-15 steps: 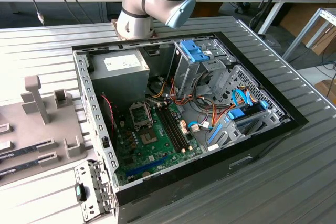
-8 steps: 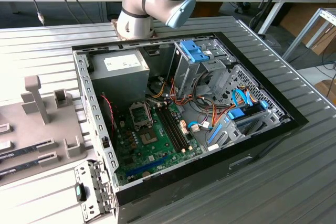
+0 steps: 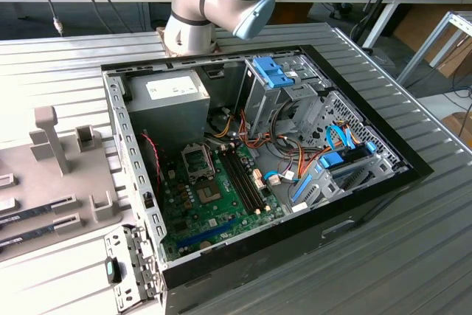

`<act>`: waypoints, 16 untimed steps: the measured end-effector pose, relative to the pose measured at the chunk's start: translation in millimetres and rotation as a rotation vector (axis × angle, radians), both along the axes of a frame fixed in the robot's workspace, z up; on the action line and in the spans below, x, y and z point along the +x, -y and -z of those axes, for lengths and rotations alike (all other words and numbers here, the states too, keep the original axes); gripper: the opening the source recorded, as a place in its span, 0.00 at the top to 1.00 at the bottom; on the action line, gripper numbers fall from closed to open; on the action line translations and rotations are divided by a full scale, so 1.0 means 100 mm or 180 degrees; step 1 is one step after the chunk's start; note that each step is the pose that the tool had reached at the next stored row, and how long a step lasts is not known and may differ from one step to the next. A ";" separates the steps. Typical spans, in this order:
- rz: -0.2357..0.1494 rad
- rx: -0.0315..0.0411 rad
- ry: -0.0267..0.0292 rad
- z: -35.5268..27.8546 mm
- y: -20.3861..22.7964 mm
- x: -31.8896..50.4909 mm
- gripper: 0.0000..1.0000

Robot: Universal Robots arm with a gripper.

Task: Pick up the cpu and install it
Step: 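Pick up the cpu and move it towards the insertion slot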

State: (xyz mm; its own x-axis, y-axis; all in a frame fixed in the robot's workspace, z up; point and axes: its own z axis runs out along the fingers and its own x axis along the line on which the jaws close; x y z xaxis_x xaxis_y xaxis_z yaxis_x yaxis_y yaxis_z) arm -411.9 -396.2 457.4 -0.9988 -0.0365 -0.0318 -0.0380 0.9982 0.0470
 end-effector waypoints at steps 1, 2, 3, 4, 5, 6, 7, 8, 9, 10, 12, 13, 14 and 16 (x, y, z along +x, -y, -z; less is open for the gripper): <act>0.0000 0.0000 0.0000 0.002 0.000 0.011 0.53; 0.0000 0.0000 0.0000 0.003 0.000 0.019 0.53; 0.0000 0.0000 0.0000 0.004 0.000 0.028 0.53; 0.0000 0.0000 0.0000 0.005 0.000 0.036 0.53; 0.0000 0.0000 0.0000 0.006 0.000 0.046 0.53; 0.0000 0.0000 0.0000 0.007 0.000 0.054 0.53; 0.0000 0.0000 0.0000 0.008 0.000 0.064 0.53; 0.0000 0.0000 0.0000 0.009 0.000 0.073 0.53; 0.0000 0.0000 0.0001 0.011 0.000 0.082 0.53; 0.0000 0.0000 0.0000 0.011 0.000 0.090 0.53; 0.0000 0.0000 0.0000 0.013 0.000 0.107 0.53; 0.0000 0.0000 0.0000 0.014 0.000 0.114 0.53; 0.0000 0.0000 0.0000 0.015 0.000 0.120 0.53; 0.0000 0.0000 0.0000 0.017 0.000 0.133 0.53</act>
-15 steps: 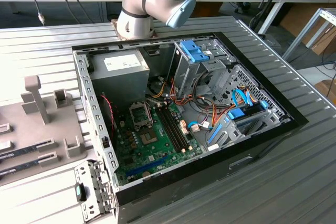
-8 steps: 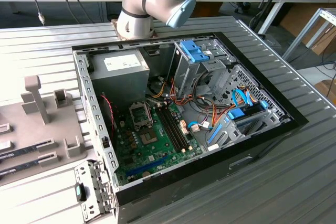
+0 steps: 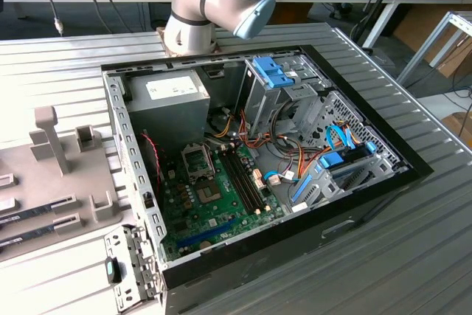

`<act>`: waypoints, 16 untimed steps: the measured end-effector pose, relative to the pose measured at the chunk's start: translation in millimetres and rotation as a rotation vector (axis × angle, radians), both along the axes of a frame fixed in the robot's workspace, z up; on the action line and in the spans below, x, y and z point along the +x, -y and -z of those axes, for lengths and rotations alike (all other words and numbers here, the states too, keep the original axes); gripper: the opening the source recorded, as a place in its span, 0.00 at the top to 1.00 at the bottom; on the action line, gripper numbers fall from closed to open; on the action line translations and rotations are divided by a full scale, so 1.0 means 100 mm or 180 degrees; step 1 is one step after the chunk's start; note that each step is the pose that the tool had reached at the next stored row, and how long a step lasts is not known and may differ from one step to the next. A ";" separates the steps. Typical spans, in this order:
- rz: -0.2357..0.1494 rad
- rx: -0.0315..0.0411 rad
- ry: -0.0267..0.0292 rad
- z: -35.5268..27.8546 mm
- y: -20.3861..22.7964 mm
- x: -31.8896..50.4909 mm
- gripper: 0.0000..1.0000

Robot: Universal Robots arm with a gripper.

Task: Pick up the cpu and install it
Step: 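Pick up the cpu and move it towards the insertion slot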

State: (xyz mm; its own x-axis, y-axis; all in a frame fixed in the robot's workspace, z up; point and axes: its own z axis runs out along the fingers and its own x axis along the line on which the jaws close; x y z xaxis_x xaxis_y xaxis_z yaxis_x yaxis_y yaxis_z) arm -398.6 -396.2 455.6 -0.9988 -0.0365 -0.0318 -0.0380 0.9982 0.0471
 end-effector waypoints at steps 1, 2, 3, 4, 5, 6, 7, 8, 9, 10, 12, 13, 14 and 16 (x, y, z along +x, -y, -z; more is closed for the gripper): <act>0.0000 0.0000 0.0000 0.002 0.000 0.012 0.53; 0.0000 0.0000 0.0000 0.003 0.000 0.021 0.53; 0.0000 0.0000 0.0000 0.005 0.000 0.027 0.53; 0.0000 0.0000 0.0000 0.006 0.000 0.036 0.53; 0.0000 0.0000 0.0000 0.007 0.000 0.044 0.53; 0.0000 0.0000 0.0000 0.008 0.000 0.050 0.53; 0.0000 0.0000 0.0000 0.010 0.000 0.057 0.53; 0.0000 0.0000 0.0000 0.011 0.000 0.063 0.53; 0.0000 0.0000 0.0000 0.012 0.000 0.073 0.53; 0.0000 0.0000 0.0000 0.014 0.000 0.083 0.53; 0.0000 0.0000 0.0000 0.017 0.000 0.097 0.53; 0.0000 0.0000 0.0000 0.018 0.000 0.103 0.53; 0.0000 0.0000 0.0000 0.019 0.000 0.109 0.53; 0.0000 0.0000 0.0000 0.021 0.000 0.119 0.53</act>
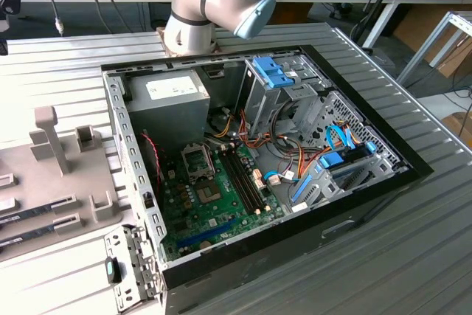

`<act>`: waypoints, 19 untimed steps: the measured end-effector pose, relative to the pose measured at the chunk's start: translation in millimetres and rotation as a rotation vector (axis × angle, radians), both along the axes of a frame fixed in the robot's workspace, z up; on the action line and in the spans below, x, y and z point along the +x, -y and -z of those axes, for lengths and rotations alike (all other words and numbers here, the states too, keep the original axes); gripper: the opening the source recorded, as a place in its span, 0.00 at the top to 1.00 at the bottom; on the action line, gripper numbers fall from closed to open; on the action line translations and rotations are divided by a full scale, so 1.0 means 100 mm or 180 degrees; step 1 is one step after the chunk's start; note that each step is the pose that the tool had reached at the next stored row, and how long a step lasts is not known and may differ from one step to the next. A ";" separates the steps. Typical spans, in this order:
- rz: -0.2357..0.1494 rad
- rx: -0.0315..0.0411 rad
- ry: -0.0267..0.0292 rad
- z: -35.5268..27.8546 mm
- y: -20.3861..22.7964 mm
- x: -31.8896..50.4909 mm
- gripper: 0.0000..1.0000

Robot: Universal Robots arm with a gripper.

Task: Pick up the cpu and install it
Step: 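Pick up the cpu and move it towards the insertion slot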

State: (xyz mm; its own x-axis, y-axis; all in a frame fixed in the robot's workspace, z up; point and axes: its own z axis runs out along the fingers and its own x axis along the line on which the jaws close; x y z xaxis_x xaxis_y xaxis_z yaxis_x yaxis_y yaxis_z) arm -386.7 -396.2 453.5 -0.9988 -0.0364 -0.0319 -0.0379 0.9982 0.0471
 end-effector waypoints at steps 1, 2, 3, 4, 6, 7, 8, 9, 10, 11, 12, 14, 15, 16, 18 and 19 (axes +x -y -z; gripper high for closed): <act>0.0000 0.0000 0.0000 0.001 0.000 0.008 0.53; 0.0000 0.0000 0.0000 0.003 0.000 0.014 0.53; 0.0000 0.0000 0.0000 0.004 0.000 0.019 0.53; 0.0000 0.0000 0.0000 0.006 0.000 0.025 0.53; 0.0000 0.0000 0.0000 0.009 0.000 0.039 0.53; 0.0000 0.0000 0.0000 0.009 0.000 0.044 0.53; 0.0000 0.0000 0.0000 0.010 0.000 0.049 0.53; 0.0000 0.0000 0.0000 0.012 0.000 0.056 0.53; 0.0000 0.0000 0.0000 0.013 0.000 0.061 0.53; 0.0000 0.0000 0.0000 0.015 0.000 0.069 0.53; 0.0000 0.0000 0.0000 0.016 0.000 0.074 0.53; 0.0000 0.0000 0.0000 0.020 0.000 0.094 0.53; 0.0000 0.0000 0.0000 0.022 0.000 0.101 0.53; 0.0000 0.0000 0.0000 0.022 0.000 0.107 0.53; 0.0000 0.0000 0.0000 0.025 0.000 0.120 0.53; 0.0000 0.0000 0.0000 0.026 0.000 0.125 0.53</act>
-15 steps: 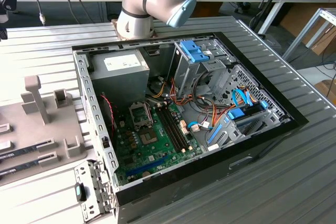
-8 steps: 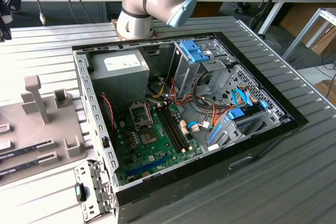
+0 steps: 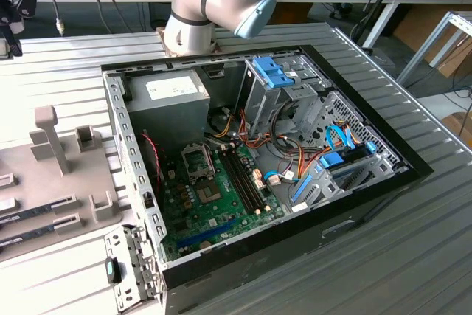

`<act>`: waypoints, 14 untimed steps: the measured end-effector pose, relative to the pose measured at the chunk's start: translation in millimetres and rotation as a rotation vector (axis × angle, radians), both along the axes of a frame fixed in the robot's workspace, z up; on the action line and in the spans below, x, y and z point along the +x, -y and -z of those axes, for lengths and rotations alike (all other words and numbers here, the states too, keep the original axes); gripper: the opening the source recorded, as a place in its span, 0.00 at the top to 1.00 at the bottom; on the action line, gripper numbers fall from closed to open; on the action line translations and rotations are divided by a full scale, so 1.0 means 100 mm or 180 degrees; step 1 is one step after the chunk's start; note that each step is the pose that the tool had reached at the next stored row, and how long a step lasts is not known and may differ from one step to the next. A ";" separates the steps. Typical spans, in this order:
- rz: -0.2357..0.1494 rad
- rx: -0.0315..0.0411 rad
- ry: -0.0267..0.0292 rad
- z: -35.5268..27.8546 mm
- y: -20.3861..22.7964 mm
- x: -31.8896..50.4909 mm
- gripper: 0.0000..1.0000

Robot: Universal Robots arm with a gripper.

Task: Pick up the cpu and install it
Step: 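Pick up the cpu and move it towards the insertion slot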

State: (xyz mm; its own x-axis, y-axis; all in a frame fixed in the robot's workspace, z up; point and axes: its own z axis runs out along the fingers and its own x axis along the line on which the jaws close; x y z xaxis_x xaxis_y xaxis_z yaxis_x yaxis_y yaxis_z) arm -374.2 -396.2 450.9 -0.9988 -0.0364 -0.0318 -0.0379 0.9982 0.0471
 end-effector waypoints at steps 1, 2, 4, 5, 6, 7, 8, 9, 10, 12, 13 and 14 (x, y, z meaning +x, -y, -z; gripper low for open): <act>0.0000 0.0000 0.0000 0.002 0.000 0.008 0.53; 0.0000 0.0000 0.0000 0.003 0.000 0.014 0.53; 0.0000 0.0000 0.0000 0.006 0.000 0.029 0.53; 0.0000 0.0000 0.0000 0.020 0.000 0.096 0.53; 0.0000 0.0000 0.0000 0.034 0.000 0.161 0.53; 0.0000 0.0000 0.0000 0.042 0.000 0.195 0.53; 0.0000 0.0000 0.0000 0.045 0.000 0.208 0.53; 0.0000 0.0000 0.0000 0.046 0.000 0.216 0.53; 0.0000 0.0000 0.0000 0.048 0.000 0.224 0.53; 0.0000 0.0000 0.0000 0.050 0.000 0.238 0.53; 0.0000 0.0000 0.0000 0.052 0.000 0.244 0.53; 0.0000 0.0000 0.0000 0.053 0.000 0.250 0.53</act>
